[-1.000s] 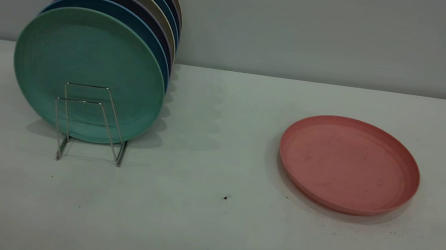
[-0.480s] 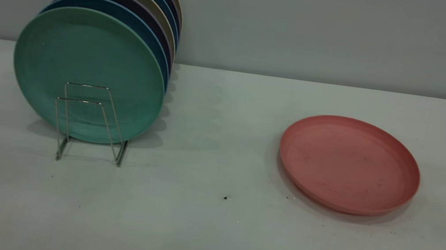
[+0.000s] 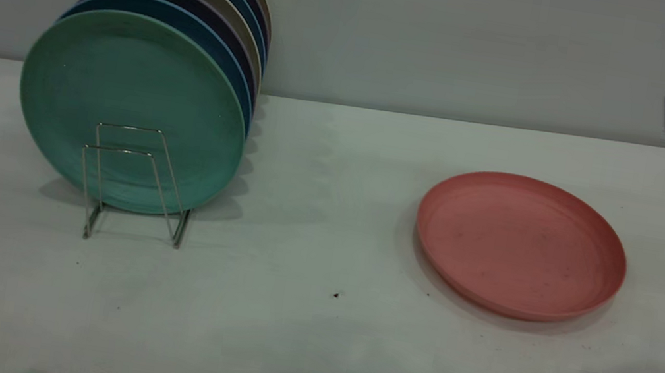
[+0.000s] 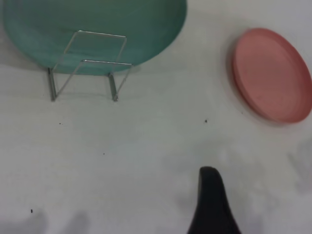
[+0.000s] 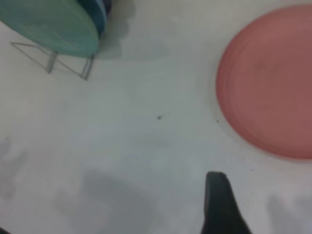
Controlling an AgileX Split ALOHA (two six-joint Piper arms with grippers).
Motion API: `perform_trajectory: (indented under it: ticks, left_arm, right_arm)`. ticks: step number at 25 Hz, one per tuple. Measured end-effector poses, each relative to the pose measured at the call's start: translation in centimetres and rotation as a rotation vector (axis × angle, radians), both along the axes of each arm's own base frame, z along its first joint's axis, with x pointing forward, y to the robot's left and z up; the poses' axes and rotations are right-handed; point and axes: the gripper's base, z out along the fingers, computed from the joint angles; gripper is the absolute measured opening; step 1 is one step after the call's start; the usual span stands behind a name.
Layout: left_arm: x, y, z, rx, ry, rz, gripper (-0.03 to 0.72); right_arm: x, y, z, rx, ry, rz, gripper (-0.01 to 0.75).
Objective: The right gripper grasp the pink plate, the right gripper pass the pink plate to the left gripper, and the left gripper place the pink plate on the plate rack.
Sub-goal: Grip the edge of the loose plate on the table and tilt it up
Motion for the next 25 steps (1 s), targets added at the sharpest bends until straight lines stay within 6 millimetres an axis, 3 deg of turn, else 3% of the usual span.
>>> perform_trajectory:
  ticks: [4,9,13,19,25]
  left_arm:
    - [0.2,0.0,-0.2,0.0,0.009,0.004,0.538]
    - [0.2,0.0,-0.2,0.0,0.012,0.001,0.538]
    - [0.2,0.0,-0.2,0.001,0.014,-0.002,0.538]
    - [0.2,-0.1,-0.3,0.004,0.019,-0.011,0.538]
    - [-0.1,-0.3,-0.5,0.002,0.049,-0.051,0.538]
  right_arm:
    - [3.9,-0.8,-3.3,0.012,0.122,-0.019,0.471]
    - [7.8,-4.7,-7.9,0.095,0.286,-0.067,0.471]
    - [9.7,-7.2,-11.1,0.135,0.359,-0.101,0.471]
    - [12.3,-8.4,-14.7,0.115,0.374,-0.11,0.471]
    - [14.7,-9.0,-17.1,0.1,0.362,-0.119,0.471]
